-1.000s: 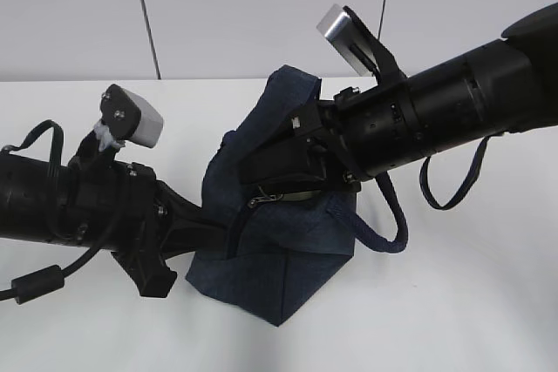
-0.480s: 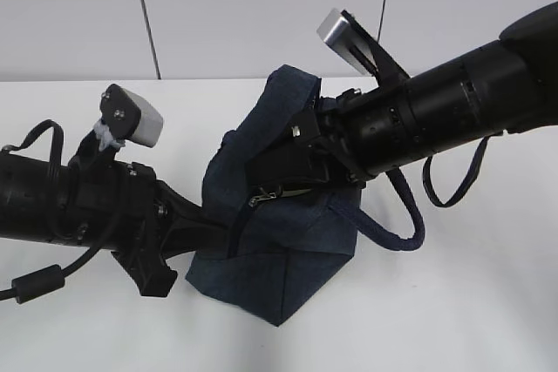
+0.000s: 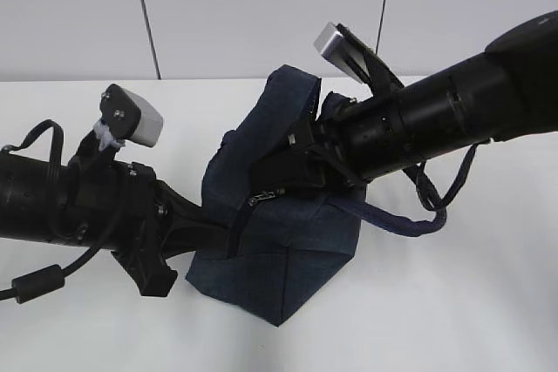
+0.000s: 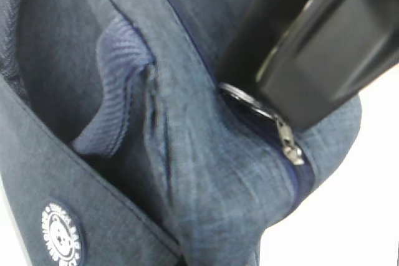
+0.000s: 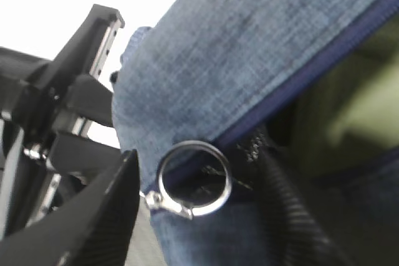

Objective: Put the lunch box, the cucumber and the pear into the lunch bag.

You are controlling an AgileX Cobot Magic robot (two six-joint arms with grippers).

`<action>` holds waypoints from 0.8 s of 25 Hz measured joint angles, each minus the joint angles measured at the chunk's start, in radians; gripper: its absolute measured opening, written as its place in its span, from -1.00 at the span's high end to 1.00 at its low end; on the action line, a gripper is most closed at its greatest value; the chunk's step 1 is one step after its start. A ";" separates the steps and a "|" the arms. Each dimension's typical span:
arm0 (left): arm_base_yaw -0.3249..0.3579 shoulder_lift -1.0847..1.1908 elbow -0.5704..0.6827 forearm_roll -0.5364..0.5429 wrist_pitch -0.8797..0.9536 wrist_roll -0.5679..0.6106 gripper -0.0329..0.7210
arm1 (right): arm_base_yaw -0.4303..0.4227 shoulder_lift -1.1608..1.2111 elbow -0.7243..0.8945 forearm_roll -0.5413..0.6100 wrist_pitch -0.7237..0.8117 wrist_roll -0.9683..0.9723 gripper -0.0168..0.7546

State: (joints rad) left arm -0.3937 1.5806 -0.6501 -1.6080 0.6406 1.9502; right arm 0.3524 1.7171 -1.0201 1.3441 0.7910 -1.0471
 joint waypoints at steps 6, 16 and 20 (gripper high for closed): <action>0.000 0.000 0.001 0.000 -0.002 0.000 0.82 | 0.000 0.033 -0.002 0.122 0.043 -0.063 -0.25; 0.000 0.000 0.001 0.000 -0.005 0.000 0.82 | -0.002 0.035 -0.002 0.111 0.092 -0.075 0.20; 0.000 0.000 0.001 0.000 -0.005 0.000 0.82 | -0.002 0.035 -0.002 0.088 0.102 -0.077 0.25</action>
State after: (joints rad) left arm -0.3937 1.5806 -0.6490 -1.6080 0.6356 1.9502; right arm 0.3503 1.7522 -1.0217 1.4316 0.8927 -1.1238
